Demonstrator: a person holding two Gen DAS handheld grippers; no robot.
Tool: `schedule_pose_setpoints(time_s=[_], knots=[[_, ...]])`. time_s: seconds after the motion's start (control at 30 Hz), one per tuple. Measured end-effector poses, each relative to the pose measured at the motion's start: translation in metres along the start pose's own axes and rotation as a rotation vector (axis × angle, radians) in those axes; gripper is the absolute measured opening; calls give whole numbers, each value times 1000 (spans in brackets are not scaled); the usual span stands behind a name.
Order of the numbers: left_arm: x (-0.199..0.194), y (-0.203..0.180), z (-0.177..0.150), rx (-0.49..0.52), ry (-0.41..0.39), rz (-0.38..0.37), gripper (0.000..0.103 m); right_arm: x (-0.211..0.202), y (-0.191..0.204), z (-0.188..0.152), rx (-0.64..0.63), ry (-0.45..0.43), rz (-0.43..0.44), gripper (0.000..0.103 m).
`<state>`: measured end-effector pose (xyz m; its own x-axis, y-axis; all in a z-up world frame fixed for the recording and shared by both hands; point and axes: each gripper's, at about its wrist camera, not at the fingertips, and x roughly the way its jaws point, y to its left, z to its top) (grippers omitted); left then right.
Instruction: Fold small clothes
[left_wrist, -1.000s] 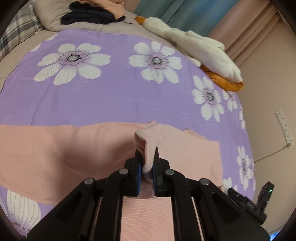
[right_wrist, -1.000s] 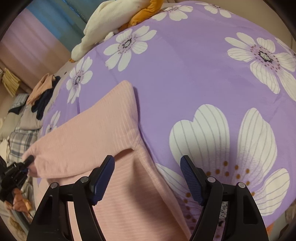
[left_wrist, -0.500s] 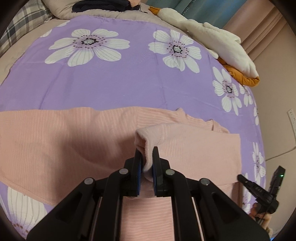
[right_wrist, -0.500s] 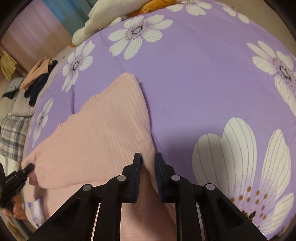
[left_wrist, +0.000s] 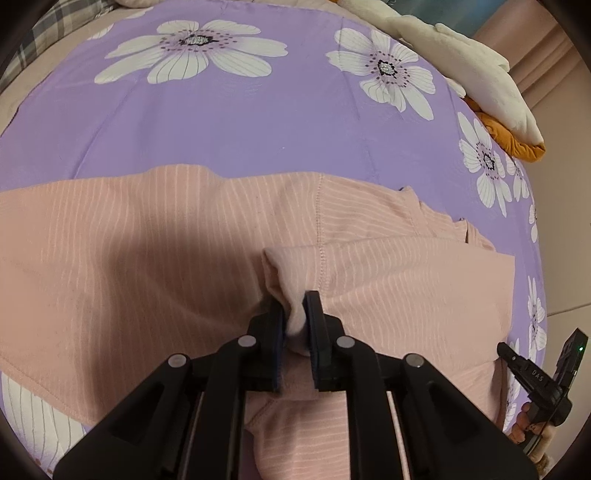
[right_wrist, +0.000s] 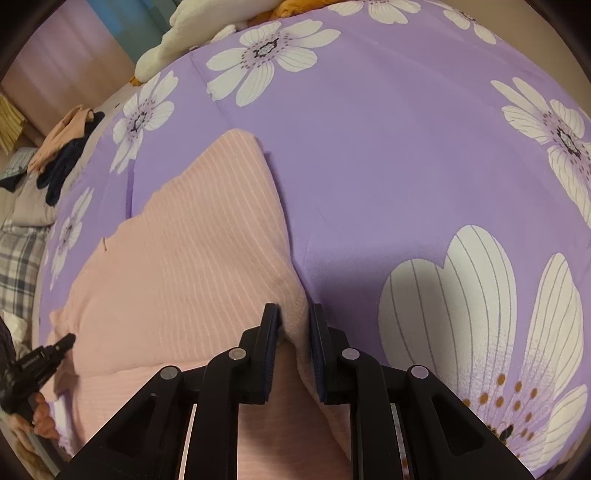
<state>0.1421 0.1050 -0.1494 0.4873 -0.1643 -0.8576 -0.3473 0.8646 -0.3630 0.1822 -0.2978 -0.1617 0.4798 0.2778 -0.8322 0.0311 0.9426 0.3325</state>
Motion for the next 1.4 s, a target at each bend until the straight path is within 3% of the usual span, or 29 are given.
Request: schedule_pose_setpoints(time_s=[0.3,0.53,0.73,0.83,0.93,1.4], knots=[[0,-1,0,9,-12,4,15,2,0,0,1,2,2,17],[-22,-10,-3,30,-50,28,20,3,1,0,-6,0,-5,17],[-42,-13,-10,36,-79,-36,35,3,2,0,-6,-3,-6,17],[-35,-13,-18,40,-47,-48,35,3,1,0,-7,-2,-6,17],[-22,-9,-28,30,-13,-7,33,4,2,0,-9,-7,-12,17],[-17,4,-25,-19,-38,15,33,5,0,1,-13,-18,-7,17]])
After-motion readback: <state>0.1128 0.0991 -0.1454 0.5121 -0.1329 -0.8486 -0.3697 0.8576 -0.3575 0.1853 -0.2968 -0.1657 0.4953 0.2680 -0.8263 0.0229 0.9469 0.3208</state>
